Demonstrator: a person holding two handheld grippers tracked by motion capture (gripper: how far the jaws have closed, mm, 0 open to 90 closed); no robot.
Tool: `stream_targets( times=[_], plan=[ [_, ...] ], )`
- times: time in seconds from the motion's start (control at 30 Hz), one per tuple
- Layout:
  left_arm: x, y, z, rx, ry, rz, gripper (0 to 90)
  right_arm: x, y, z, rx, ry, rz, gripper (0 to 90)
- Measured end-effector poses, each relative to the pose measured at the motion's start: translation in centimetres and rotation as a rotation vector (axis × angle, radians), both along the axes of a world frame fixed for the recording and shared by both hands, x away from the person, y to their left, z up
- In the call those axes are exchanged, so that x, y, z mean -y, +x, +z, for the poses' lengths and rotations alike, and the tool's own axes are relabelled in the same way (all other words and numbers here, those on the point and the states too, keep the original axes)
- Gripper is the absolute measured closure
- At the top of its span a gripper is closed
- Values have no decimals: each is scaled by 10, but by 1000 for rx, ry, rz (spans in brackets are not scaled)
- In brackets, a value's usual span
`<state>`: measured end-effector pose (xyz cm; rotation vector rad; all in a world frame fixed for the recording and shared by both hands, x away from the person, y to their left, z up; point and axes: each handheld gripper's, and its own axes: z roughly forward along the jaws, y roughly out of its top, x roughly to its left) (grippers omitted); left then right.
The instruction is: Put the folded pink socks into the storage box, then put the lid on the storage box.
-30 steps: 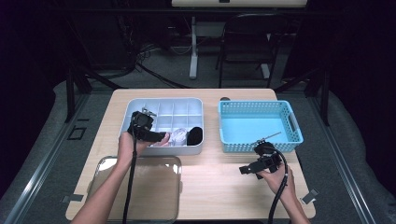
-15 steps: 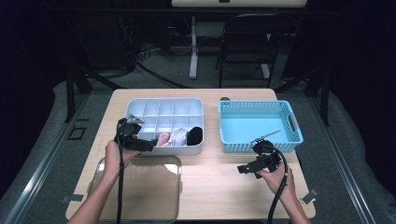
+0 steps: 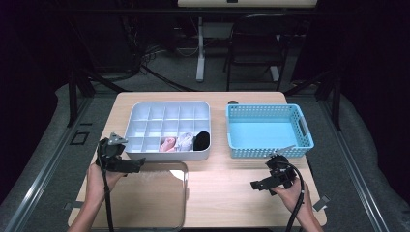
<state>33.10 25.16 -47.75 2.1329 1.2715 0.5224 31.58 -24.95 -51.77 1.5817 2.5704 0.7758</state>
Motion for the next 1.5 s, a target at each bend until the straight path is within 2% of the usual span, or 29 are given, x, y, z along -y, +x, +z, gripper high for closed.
stream_targets(
  times=[0.27,0.57,0.6,0.63,0.77,0.8,0.83,0.93,1.0,1.03,1.07,1.1,1.13,1.2,1.27,1.33,1.37,1.4,1.47,1.5],
  plan=[
    [-19,-16,-10,-2,-26,28,0,1,1,-1,-5,-15,1,36],
    [-38,-30,-19,-21,-40,66,2,2,1,-3,-17,-28,-1,39],
    [-40,-32,-20,-21,-43,71,2,1,0,-5,-6,-7,-24,39],
    [-43,-33,-21,-22,-44,74,2,3,2,-2,-30,-42,18,39],
    [-49,-38,-25,-33,-43,88,2,3,2,-3,-28,-31,3,41],
    [-54,-42,-29,-53,-40,95,2,2,3,-4,-29,-31,6,41],
    [-57,-44,-31,-57,-41,102,2,2,3,-4,-33,-36,8,41],
    [-67,-51,-36,-50,-63,133,3,1,3,-4,-34,-35,14,41],
    [-73,-56,-38,-51,-62,162,5,1,3,-4,-34,-35,15,41],
    [-77,-58,-38,-59,-60,168,26,2,3,-4,-31,-39,13,42],
    [-81,-60,-38,-69,-66,177,111,2,3,-4,-37,-36,14,47],
    [-86,-62,-39,-65,-71,210,169,3,3,-4,-39,-37,11,49],
    [-89,-64,-39,-66,-73,222,177,3,3,-5,-40,-29,4,55],
    [-95,-67,-39,-61,-87,242,288,2,2,-6,-36,-24,-10,57],
    [-100,-71,-40,-58,-83,262,334,2,3,-4,-51,-38,8,59],
    [-104,-73,-44,-62,-86,273,431,2,5,-5,-44,-42,9,72],
    [-105,-73,-46,-67,-68,291,522,2,5,-5,-45,-44,5,94],
    [-105,-73,-49,-77,-55,306,568,2,5,-5,-46,-50,6,103],
    [-107,-75,-55,-87,-26,300,680,2,4,-5,-52,-48,9,101],
    [-107,-75,-55,-87,-26,300,719,2,4,-5,-54,-53,12,101]
  ],
)
